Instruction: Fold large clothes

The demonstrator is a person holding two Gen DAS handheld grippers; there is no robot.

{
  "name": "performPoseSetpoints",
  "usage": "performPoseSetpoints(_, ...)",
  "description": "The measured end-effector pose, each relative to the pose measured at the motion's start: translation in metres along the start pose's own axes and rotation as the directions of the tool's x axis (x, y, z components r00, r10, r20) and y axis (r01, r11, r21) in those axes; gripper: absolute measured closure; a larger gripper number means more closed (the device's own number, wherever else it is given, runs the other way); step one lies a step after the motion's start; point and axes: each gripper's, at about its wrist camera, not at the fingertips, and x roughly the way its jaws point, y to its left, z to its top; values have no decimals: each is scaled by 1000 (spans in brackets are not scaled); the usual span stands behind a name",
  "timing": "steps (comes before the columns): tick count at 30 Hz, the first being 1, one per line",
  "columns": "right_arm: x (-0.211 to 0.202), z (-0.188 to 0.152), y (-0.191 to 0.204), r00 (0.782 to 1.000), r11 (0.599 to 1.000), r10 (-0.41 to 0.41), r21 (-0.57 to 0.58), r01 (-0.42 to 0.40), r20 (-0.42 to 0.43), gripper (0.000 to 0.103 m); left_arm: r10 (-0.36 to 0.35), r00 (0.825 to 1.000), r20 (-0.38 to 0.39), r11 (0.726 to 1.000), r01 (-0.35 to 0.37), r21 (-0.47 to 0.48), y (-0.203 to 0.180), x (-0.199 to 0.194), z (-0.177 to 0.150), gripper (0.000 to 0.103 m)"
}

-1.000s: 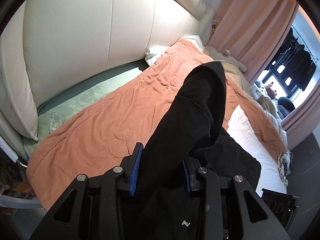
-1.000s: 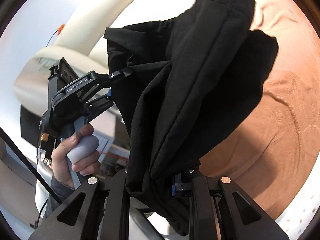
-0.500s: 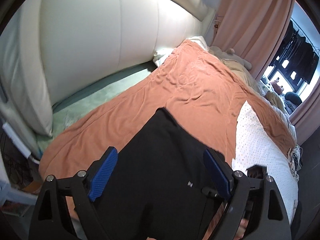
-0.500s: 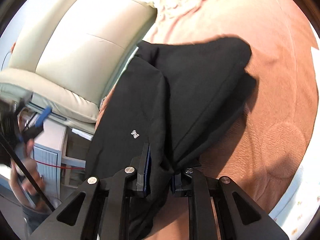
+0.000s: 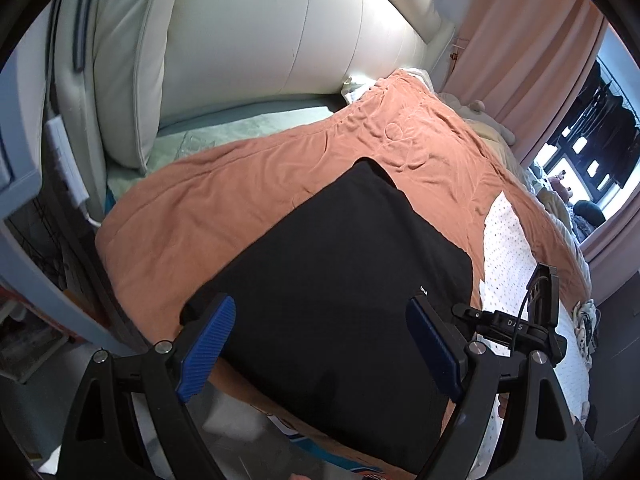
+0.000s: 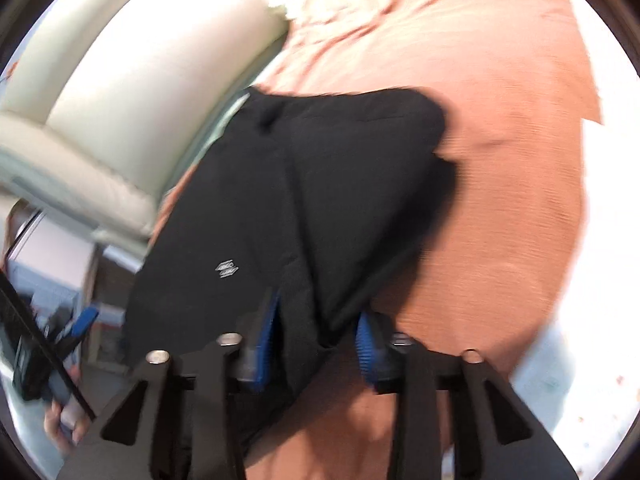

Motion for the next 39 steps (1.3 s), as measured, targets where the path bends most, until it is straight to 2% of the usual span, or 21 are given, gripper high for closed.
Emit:
performPoseSetpoints(3, -9, -7, 3, 998, 998, -59, -3, 59, -2, 59, 15, 1000, 0, 1000, -15, 22, -11, 0, -7, 15)
performPoseSetpoints(6, -27, -10, 19, 991, 990, -129, -55, 130, 20, 59, -9, 1000, 7, 1000, 9, 22, -20, -2, -13, 14)
performPoseSetpoints(10, -59, -8, 25, 992, 990, -121, -72, 122, 24, 59, -29, 999, 21, 999, 28, 26, -35, -10, -19, 1)
performPoseSetpoints(16, -105, -18, 37, 989, 983, -128, -125, 136, 76, 57, -28, 999, 43, 998, 25, 53, -67, -28, -26, 1)
performPoseSetpoints(18, -119, -24, 39, 990, 984, -120, -120, 129, 76, 49, -35, 998, 47, 997, 32, 65, -79, -35, -29, 1)
performPoseSetpoints(20, -133, -31, 36, 991, 987, -103, -117, 112, 80, 26, -36, 998, 50, 996, 32, 78, -90, -43, -33, 1)
performPoseSetpoints(21, -144, -34, 37, 991, 986, -100, -125, 112, 93, 22, -31, 998, 54, 995, 26, 91, -97, -47, -34, 1)
performPoseSetpoints(24, -172, -40, 41, 984, 978, -124, -154, 143, 128, 20, -28, 998, 64, 993, 20, 114, -115, -60, -39, 1)
performPoseSetpoints(29, -218, -58, 43, 971, 968, -156, -169, 187, 179, 4, -21, 996, 81, 990, 9, 142, -146, -82, -49, 1)
performPoseSetpoints(31, -236, -68, 45, 971, 971, -142, -165, 175, 194, 0, -28, 995, 92, 988, 14, 154, -159, -92, -54, 0)
performPoseSetpoints(39, -309, -112, 54, 928, 928, -190, -249, 276, 320, 0, -29, 991, 128, 979, 2, 205, -210, -127, -77, 0)
